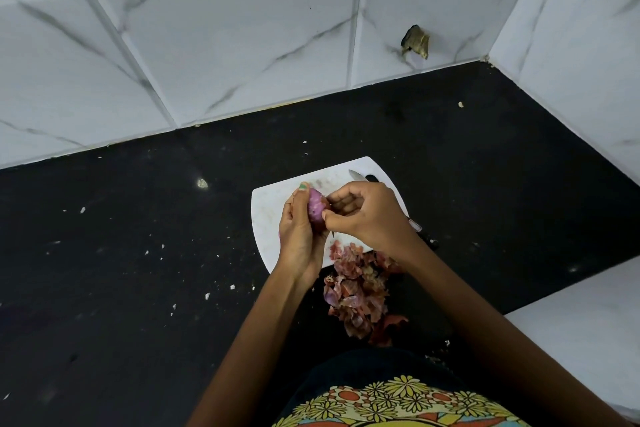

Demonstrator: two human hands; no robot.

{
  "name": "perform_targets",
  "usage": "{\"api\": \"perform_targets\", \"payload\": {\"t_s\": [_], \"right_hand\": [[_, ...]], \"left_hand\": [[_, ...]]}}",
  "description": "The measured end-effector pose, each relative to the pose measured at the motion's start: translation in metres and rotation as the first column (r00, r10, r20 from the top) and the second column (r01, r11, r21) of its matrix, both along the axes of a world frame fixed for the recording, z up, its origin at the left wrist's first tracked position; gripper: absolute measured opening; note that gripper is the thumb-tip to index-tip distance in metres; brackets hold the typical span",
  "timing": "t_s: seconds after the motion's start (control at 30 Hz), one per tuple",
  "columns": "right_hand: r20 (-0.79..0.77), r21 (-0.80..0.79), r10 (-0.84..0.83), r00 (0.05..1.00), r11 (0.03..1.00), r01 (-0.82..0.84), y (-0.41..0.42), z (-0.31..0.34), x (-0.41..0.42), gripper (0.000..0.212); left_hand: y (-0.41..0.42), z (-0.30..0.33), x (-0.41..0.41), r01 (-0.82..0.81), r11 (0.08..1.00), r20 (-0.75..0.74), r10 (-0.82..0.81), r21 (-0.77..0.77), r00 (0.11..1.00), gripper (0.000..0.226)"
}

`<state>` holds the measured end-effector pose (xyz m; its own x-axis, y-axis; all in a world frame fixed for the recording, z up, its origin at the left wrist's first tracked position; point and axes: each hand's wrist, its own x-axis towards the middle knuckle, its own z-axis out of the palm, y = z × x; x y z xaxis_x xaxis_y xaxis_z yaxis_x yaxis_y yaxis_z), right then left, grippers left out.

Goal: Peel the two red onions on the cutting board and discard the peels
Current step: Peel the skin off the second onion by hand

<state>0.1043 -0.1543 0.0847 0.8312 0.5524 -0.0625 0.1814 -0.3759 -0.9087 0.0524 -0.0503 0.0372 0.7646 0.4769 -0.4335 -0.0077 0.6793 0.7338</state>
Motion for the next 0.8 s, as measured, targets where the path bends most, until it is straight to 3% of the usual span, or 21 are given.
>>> {"api": "perform_targets", "payload": {"t_s": [0.23,0.37,0.57,0.8], "right_hand": [[0.1,0.007,-0.084,0.991,0.996,0.084,-0.0004,-0.0002,0.0012,0.011],[0.069,0.011,-0.052,0.996,0.999,0.051,-0.0011,0.0015,0.0004,0.01],[0.113,-0.078,-0.02,0.993,0.997,0.029,0.0049,0.0021,-0.0065,0.023],[0.183,-0.085,-0.042,0.982,0.995,0.059,0.0046,0.0017,-0.0027,0.009]], "left_hand": [[-0.0028,0.0006,-0.0009,0.034,0.999,-0.035,-0.034,-0.026,0.999,0.031],[0.0005,-0.0004,0.0001,0.041,0.998,-0.011,-0.041,-0.051,0.999,0.039],[-0.002,-0.003,0.0012,-0.004,1.0,0.001,0.004,0.021,1.0,0.038],[-0.004,0.0002,-0.0019,-0.01,1.0,-0.034,0.01,0.0,0.999,0.033]]}}
